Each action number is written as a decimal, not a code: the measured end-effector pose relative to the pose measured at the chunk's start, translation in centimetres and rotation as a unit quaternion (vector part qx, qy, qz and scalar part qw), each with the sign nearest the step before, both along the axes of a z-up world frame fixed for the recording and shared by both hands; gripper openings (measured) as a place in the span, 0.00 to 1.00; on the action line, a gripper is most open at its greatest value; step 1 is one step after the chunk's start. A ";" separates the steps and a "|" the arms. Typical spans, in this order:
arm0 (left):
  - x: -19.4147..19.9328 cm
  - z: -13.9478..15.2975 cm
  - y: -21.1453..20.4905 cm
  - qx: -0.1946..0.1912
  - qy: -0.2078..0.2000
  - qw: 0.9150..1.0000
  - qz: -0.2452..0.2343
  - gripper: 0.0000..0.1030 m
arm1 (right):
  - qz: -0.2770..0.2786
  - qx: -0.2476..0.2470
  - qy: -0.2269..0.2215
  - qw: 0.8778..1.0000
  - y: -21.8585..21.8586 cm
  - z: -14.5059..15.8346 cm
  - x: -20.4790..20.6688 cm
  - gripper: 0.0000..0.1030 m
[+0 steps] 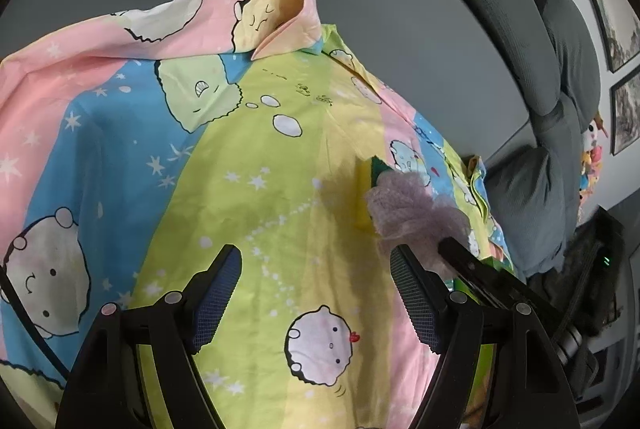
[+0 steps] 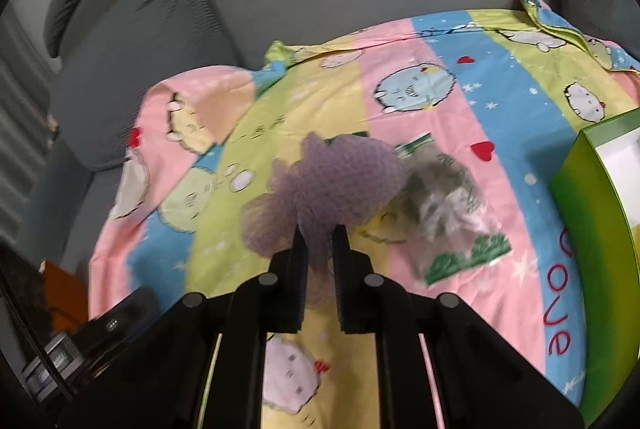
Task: Organize objects
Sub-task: 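Close the right gripper on the purple mesh bath puff and lift it, then carry the puff over the white box and open the right gripper, then move the right gripper back to the clear green-printed bag on the bed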
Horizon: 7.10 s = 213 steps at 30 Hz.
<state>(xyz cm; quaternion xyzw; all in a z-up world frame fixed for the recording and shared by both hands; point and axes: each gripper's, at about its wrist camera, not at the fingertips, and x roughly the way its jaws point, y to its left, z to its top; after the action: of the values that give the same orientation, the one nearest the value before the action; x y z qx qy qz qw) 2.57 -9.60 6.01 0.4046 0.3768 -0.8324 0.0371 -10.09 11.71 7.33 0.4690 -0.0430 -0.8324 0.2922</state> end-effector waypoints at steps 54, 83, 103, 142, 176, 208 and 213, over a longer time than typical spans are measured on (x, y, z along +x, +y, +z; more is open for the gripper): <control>-3.6 -1.7 10.4 -0.084 -0.053 0.982 -0.164 0.46 | 0.022 -0.069 -0.144 0.987 3.0 -4.1 0.4 0.29; -6.3 6.7 21.7 -0.190 0.104 0.940 -0.265 0.46 | -0.074 -0.183 -0.027 0.980 14.3 2.6 -1.3 0.31; -9.2 7.1 33.6 -0.228 0.124 0.885 -0.386 0.46 | -0.250 -0.247 -0.018 0.936 26.6 1.4 -2.0 0.31; -9.3 5.2 38.3 -0.205 0.087 0.873 -0.434 0.46 | -0.380 -0.186 -0.029 0.905 32.7 -0.6 -1.3 0.38; -6.2 0.9 15.4 -0.134 -0.022 0.975 -0.175 0.60 | -0.337 -0.078 0.053 0.937 26.4 3.8 0.7 0.78; -2.9 0.5 4.4 -0.064 -0.031 0.996 -0.048 0.69 | -0.079 0.023 0.021 0.996 5.1 -1.2 -2.3 0.83; -2.7 0.4 4.0 -0.066 -0.037 0.996 -0.051 0.69 | -0.093 0.059 0.013 0.994 5.1 -2.9 -4.6 0.77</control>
<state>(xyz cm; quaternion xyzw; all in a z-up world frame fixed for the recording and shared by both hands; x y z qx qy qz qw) -0.11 -5.56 6.36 0.4504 0.2980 -0.8409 0.0352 -14.68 16.77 4.45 0.4688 -0.0336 -0.8628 0.1862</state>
